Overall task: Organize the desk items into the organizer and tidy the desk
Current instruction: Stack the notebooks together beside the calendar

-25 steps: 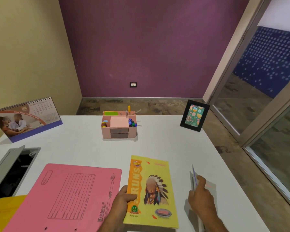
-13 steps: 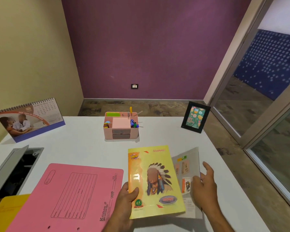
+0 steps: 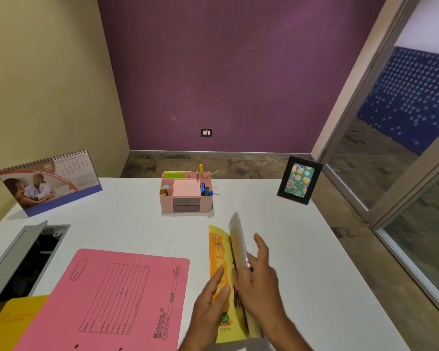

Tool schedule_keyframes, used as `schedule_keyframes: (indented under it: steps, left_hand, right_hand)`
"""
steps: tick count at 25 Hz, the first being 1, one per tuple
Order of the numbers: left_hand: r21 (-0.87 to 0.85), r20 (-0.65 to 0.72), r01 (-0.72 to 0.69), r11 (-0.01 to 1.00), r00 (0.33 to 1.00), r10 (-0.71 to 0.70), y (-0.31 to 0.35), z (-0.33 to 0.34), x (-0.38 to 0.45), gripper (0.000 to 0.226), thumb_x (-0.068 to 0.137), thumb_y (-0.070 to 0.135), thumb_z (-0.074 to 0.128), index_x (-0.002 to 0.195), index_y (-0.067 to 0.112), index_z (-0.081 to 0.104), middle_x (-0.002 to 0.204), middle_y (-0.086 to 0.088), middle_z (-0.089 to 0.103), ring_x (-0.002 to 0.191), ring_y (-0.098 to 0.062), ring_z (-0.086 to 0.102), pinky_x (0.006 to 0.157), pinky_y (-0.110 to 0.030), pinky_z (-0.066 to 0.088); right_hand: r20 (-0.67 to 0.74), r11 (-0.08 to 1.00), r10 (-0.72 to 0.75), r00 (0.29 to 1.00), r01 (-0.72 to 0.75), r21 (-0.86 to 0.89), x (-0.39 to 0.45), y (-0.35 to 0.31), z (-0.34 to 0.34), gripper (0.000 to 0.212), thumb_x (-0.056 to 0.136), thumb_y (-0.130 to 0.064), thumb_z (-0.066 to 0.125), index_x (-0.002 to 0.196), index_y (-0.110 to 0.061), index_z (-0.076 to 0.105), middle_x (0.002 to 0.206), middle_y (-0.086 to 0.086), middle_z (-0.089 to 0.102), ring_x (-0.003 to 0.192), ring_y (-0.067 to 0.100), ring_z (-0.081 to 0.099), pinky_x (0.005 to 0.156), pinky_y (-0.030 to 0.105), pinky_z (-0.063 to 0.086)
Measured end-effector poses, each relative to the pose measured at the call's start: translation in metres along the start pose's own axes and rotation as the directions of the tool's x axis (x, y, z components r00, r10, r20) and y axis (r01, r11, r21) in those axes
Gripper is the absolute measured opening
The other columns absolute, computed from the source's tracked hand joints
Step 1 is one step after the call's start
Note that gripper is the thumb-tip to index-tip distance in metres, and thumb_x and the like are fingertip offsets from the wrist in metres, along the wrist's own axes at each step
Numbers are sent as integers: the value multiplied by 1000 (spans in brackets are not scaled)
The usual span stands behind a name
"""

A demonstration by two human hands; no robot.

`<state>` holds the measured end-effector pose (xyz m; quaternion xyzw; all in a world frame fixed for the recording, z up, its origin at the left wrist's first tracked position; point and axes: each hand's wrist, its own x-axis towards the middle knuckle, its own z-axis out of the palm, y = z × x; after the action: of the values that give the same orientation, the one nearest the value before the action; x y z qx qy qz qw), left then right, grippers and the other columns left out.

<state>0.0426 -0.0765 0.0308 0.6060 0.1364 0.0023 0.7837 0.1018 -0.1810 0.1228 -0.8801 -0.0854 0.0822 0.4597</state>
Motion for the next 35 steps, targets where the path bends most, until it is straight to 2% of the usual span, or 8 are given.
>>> schedule_keyframes:
  steps: [5,12,16,19,22,26,29,35]
  left_hand:
    - [17,-17,-34,999,999,35,-4,-9,-1,75,74,35,75,142,25,44,131,5,63,120,-18,59,99,-45,50]
    - [119,-79,-53,991,995,62,-15,-32,-10,90,78,12,76,144,44,23,142,16,47,125,-8,53,90,-28,54]
    - [109,-59,-62,992,996,69,-22,-38,-14,97,64,33,79,145,40,26,137,16,54,123,-15,56,96,-41,53]
    - [150,-61,-51,987,996,61,-23,-40,-17,81,63,39,76,135,40,39,119,22,64,105,-18,67,85,-36,57]
    - [304,-104,-31,952,992,66,-15,-37,-16,58,71,29,65,122,45,43,98,21,67,80,-19,68,71,-31,57]
    - [436,-174,-83,896,969,174,-11,-36,-10,63,71,21,63,110,67,43,103,28,66,87,-1,66,76,-23,53]
    - [403,-225,-85,911,956,188,-18,-35,-6,58,68,20,68,111,55,53,104,13,70,92,-12,68,84,-41,55]
    - [435,-254,46,899,965,73,-29,-38,-6,81,77,1,71,98,75,46,95,10,69,88,1,64,78,-17,52]
  right_hand:
    - [114,977,86,990,-106,186,0,6,26,69,92,-25,62,145,-36,20,128,-7,57,100,9,66,65,13,56]
    - [51,946,208,977,-214,245,6,51,23,63,79,-17,77,125,-37,39,121,-8,59,97,-12,59,72,7,48]
    - [309,717,369,876,-480,505,13,77,15,95,63,-10,89,137,-23,30,114,6,63,95,25,69,75,40,58]
    - [337,632,308,890,-456,627,14,89,13,96,43,-9,95,126,-4,48,105,22,71,92,40,70,83,57,54]
    - [124,661,258,958,-269,700,7,88,11,60,52,6,75,108,-3,57,91,21,74,77,33,72,66,43,58]
    - [-83,762,183,980,-88,642,2,96,14,56,56,18,76,99,-13,60,82,6,76,75,16,72,62,23,57]
    - [-124,796,183,975,-73,601,-1,107,20,61,56,23,75,101,-14,58,85,3,76,76,8,72,68,19,57]
    - [-140,837,244,960,-135,531,-6,128,39,53,64,33,65,97,-9,61,72,1,76,67,6,71,65,13,54]
